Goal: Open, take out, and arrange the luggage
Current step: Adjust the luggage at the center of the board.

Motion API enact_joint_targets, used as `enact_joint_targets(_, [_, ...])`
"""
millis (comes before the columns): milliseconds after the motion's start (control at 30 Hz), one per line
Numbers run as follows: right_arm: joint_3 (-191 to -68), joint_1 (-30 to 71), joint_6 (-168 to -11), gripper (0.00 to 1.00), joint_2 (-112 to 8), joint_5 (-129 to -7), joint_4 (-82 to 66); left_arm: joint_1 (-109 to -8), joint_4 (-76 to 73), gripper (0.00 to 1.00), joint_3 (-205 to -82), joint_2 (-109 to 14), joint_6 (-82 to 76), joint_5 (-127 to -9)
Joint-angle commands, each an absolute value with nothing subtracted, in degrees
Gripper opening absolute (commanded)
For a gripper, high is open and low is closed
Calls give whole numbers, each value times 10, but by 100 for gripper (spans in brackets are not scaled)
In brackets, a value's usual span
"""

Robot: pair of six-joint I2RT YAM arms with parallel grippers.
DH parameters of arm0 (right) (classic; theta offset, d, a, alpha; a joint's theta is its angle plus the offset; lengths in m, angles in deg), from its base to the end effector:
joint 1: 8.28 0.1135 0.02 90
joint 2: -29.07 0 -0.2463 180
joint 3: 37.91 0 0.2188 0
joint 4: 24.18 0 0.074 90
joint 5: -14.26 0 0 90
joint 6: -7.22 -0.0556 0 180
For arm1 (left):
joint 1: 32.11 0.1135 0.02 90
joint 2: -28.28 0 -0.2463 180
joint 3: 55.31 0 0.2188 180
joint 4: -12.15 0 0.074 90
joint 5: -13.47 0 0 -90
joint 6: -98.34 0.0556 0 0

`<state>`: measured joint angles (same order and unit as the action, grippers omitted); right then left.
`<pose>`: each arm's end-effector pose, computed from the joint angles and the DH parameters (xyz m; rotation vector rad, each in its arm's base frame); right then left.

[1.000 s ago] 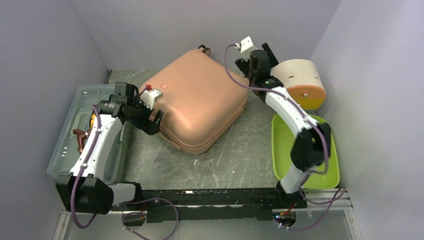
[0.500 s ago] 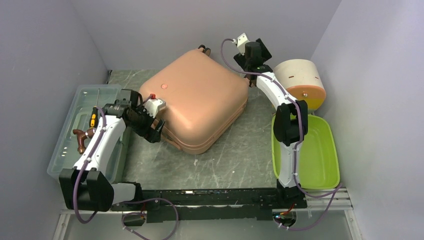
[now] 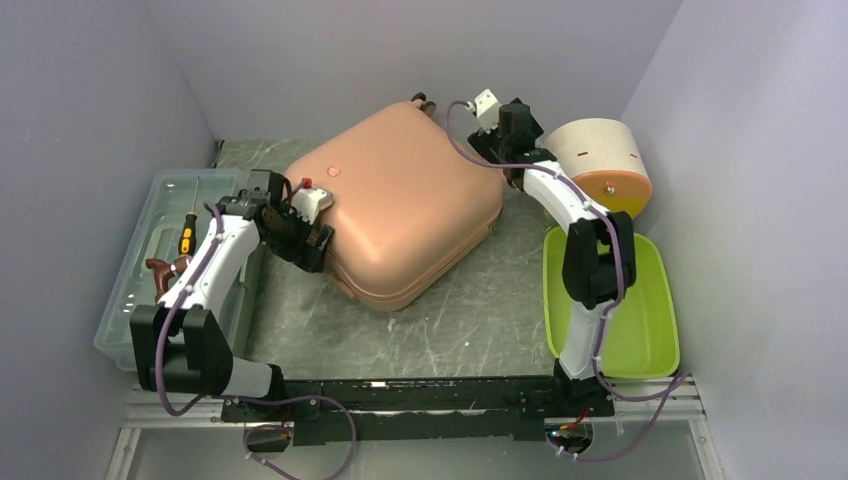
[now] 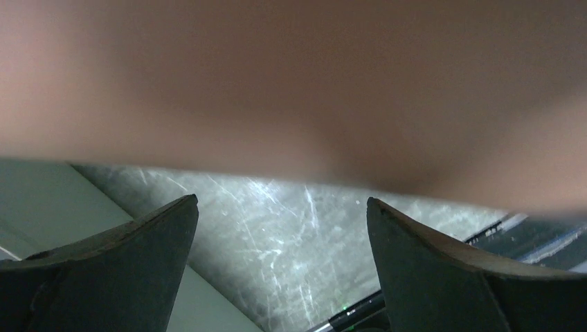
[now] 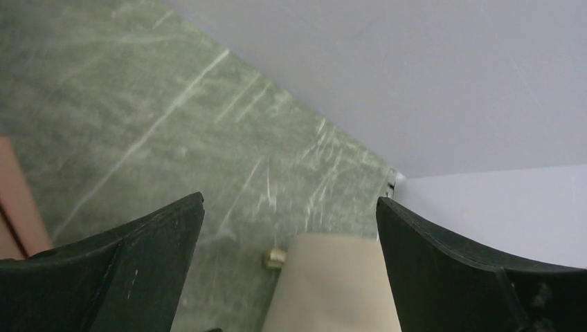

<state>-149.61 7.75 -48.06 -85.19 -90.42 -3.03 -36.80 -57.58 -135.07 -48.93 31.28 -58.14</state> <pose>0.4429 0.1126 0.2769 -0.7026 1.8725 -0.4646 0.2310 -0.0366 0.2466 0.7248 2.5811 -0.3425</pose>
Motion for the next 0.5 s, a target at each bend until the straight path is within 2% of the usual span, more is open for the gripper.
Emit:
enact_joint_targets(0, [-1423, 87, -472, 98, -755, -838, 88, -368, -518, 97, -1410, -541, 262, -629])
enact_joint_targets(467, [-1280, 188, -523, 99, -635, -781, 156, -368, -568, 96, -1681, -740, 226, -634])
